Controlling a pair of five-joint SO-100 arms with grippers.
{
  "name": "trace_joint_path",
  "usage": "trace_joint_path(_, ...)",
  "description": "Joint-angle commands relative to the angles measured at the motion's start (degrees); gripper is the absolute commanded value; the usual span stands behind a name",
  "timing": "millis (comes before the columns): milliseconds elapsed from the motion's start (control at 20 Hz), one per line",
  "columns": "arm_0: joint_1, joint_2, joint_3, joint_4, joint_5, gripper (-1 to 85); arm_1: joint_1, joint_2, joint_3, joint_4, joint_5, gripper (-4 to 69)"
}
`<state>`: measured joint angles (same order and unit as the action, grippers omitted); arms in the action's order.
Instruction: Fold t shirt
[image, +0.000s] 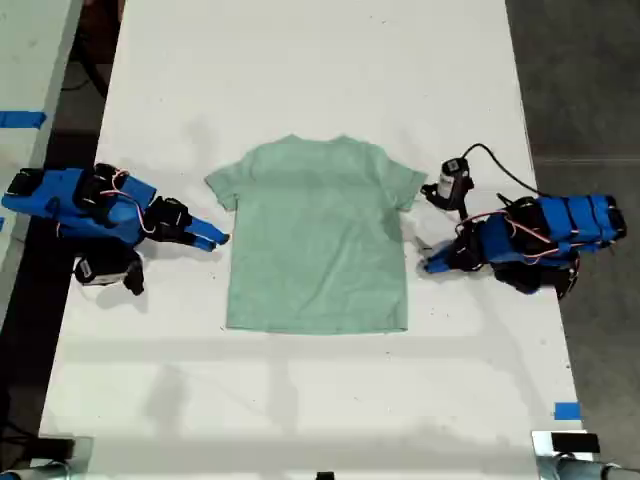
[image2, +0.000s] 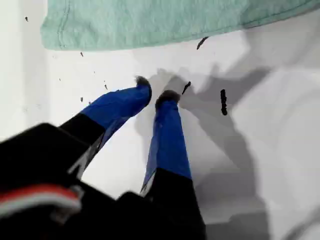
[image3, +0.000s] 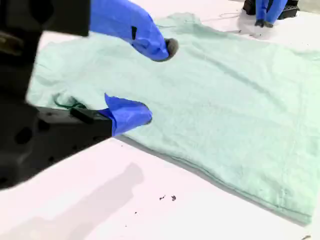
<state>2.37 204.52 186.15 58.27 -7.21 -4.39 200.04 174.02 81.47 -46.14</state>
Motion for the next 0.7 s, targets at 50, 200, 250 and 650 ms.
trace_joint_path(50,0.3,0.4,2.5,0.2,0.2,16.6,5.6,0.4,2.7,-1.9,26.5,5.8)
trace_joint_path(200,0.3,0.4,2.5,0.2,0.2,16.6,6.9,0.5,3.1,-3.3,52.6,6.0)
trace_joint_path(250,0.3,0.4,2.5,0.2,0.2,16.6,8.4,0.5,3.2,-3.2,54.2,1.9)
trace_joint_path(650,0.3,0.4,2.5,0.2,0.2,16.6,21.9,-3.3,-5.7,-14.8,42.5,1.2)
